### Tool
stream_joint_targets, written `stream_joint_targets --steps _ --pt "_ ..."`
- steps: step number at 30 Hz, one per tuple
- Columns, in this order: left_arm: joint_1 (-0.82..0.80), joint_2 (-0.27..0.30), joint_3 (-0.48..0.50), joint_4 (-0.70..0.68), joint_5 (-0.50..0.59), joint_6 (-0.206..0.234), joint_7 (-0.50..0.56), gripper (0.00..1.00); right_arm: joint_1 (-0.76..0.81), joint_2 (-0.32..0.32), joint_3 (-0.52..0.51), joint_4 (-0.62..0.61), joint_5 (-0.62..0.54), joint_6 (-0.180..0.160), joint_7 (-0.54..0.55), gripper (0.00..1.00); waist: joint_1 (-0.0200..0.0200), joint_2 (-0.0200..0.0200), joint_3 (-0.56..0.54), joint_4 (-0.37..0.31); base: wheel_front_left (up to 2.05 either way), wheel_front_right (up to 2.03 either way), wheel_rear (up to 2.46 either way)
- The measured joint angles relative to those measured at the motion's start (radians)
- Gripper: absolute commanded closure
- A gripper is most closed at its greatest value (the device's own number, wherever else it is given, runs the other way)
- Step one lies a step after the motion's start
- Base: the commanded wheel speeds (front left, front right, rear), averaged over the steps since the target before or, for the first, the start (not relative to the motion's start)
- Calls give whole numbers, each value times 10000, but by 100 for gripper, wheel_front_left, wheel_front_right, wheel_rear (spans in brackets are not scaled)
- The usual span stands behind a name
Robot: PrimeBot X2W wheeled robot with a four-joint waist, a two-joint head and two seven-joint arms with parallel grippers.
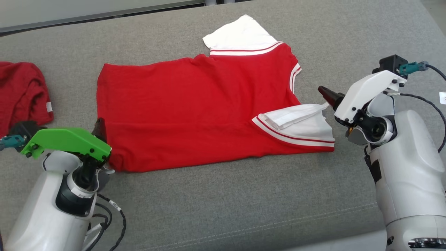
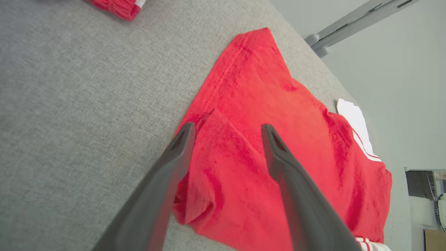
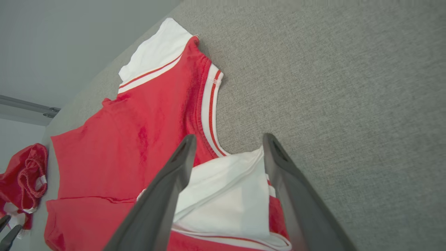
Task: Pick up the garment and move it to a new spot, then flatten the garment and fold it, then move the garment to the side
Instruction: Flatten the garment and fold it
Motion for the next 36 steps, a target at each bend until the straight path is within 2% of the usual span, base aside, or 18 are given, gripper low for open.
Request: stream_joint_targets --steps 9,14,18,21,27,36 --pt "732 1106 21 -1390 477 -765 -336 0 -125 -125 -232 -447 40 0 -621 0 0 0 -263 111 0 0 0" --pt "1700 1783 71 -2454 811 -957 -660 0 362 -514 196 -1279 215 0 -1026 0 0 0 -435 121 0 0 0" --pt "2735 2080 -140 -3221 1118 -991 -876 0 1146 -869 625 -2150 414 0 -1390 0 0 -1 -606 129 0 0 0" --pt "3380 2065 -420 -3509 1256 -991 -1024 0 1806 -1081 846 -2717 652 0 -1634 0 0 0 -739 145 0 0 0" --pt "3787 1628 -846 -3394 1333 -1045 -1244 0 2792 -1175 1066 -3517 901 0 -1921 0 -1 0 -930 161 0 0 0" --pt "3361 662 -1440 -1703 1348 -1411 -1371 0 3920 -945 1298 -4355 982 0 -2520 0 0 0 -976 -47 0 0 0"
